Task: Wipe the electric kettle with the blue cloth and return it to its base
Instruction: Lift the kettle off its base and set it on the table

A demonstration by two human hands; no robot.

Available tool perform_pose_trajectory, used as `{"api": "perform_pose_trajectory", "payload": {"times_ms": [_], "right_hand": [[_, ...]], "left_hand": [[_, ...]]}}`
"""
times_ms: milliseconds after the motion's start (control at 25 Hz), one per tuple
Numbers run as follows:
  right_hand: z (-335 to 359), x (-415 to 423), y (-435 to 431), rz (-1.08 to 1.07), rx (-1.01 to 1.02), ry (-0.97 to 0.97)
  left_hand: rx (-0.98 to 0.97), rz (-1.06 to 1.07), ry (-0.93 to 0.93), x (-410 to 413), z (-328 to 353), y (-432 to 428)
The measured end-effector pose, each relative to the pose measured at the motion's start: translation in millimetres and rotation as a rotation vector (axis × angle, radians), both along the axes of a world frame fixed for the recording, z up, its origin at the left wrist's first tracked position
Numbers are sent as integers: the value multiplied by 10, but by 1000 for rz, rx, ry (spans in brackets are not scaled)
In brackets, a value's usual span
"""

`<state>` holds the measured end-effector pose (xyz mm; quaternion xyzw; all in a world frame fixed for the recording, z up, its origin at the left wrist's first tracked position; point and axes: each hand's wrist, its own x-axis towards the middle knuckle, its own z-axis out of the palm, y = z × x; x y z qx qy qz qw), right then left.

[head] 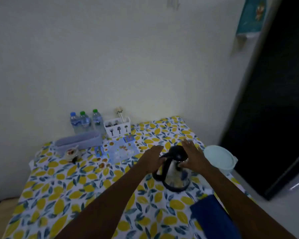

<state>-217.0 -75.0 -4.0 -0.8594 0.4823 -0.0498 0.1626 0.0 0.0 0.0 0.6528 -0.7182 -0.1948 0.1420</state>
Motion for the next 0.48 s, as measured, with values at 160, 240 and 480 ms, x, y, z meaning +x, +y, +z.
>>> {"api": "perform_pose_trajectory", "payload": {"times_ms": [160,240,480], "right_hand": [[-327,-82,-31,68,-1,1],[-483,-115,-3,103,-6,-75],[-588,-83,27,53,-17,-304]], "left_hand": [[2,141,111,-356,-342,-51],[-7,246,80,-400,-511,-129],[-39,342,341,-438,-628,-275]]}}
